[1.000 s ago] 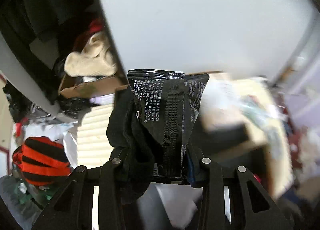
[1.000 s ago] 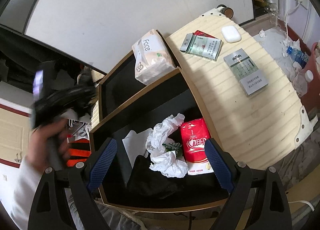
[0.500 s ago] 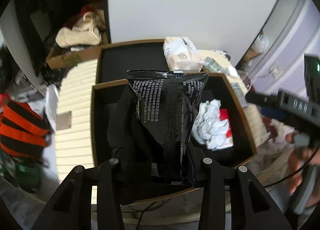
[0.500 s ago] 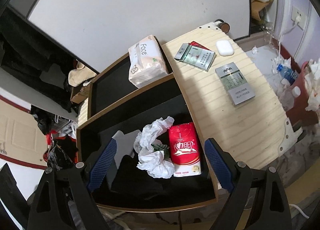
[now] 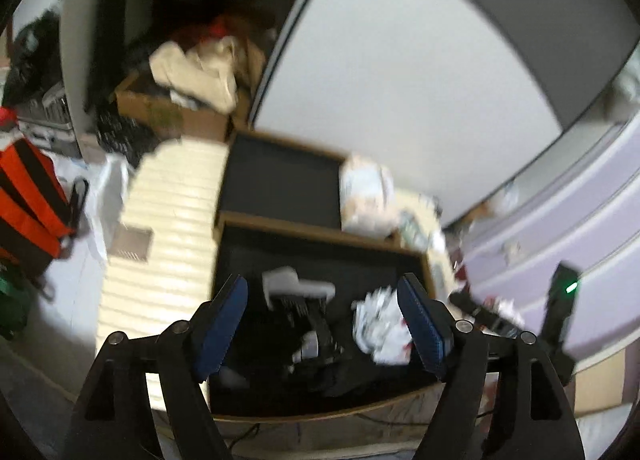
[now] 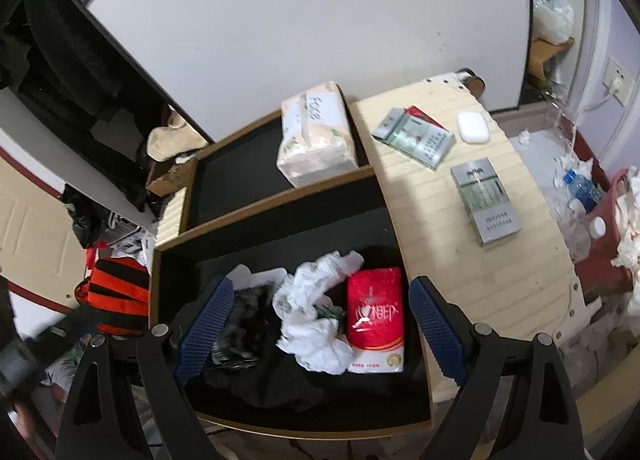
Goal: Organize soft objects
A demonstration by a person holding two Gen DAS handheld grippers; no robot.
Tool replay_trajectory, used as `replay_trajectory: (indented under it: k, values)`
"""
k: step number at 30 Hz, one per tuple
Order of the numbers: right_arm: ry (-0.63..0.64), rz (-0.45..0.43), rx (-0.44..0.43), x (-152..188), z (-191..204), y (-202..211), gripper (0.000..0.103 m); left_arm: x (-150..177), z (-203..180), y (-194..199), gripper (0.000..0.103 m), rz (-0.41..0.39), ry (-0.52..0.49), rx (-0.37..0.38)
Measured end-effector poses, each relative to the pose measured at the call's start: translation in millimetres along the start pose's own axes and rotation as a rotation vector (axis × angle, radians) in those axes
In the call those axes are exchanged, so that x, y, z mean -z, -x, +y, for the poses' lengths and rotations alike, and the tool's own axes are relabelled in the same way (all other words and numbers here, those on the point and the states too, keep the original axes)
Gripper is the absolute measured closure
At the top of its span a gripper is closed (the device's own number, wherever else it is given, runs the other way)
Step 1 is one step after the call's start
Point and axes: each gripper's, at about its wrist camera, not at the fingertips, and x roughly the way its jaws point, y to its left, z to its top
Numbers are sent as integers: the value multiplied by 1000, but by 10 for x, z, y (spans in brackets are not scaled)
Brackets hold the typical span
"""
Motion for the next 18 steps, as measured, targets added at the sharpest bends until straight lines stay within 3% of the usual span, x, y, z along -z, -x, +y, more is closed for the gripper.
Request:
replay_trajectory:
  k: [4, 7, 8, 9, 11, 13, 15, 17, 18]
  values:
    - [7, 9, -37, 15, 10, -36, 14, -147, 115, 464, 28, -184, 26, 24]
    - [11, 18, -66, 41, 17, -65, 16, -191, 162, 800, 27, -379, 14, -35]
    - [21, 22, -76, 44, 31, -71, 25, -192, 161, 872, 26, -428, -1, -62]
    - [35, 27, -84, 45, 50, -70, 42, -198, 155, 959, 25, -489, -30, -105]
    - [81, 13, -88, 51, 120, -41, 64, -197, 141, 1045, 24, -555, -82, -156]
    - [157, -30, -68, 79, 234, 42, 79, -201, 116, 1092, 24, -602, -151, -206]
    - [253, -88, 17, 132, 394, 150, 83, -151, 87, 1081, 23, -643, -212, -265]
    - [388, -200, 206, 258, 643, 318, 83, -109, 66, 1055, 23, -660, -237, -338]
    - [424, -239, 258, 304, 716, 378, 83, -101, 54, 1027, 23, -658, -248, -366]
